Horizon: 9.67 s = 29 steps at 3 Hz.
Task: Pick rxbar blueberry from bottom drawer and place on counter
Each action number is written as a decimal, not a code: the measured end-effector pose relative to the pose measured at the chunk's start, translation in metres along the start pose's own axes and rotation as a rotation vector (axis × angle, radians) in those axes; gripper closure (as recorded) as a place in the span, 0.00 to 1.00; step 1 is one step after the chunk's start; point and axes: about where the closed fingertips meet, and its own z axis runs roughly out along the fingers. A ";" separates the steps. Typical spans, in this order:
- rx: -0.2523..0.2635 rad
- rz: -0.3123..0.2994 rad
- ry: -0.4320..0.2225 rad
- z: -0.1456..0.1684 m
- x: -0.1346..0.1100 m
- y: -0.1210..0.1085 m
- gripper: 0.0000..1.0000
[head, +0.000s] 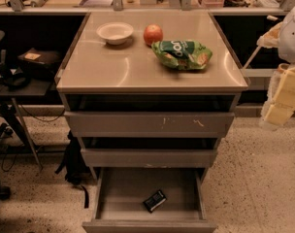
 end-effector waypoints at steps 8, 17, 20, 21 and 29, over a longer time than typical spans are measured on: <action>-0.367 0.415 -0.056 0.391 0.116 0.081 0.00; -0.363 0.612 -0.529 0.692 0.007 0.177 0.00; -0.228 0.860 -0.548 0.739 -0.014 0.157 0.00; -0.143 0.953 -0.565 0.770 -0.009 0.146 0.00; 0.020 0.873 -0.513 0.839 -0.045 0.145 0.00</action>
Offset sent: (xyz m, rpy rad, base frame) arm -0.0324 -0.0326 -0.1730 0.1734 0.1933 -0.1705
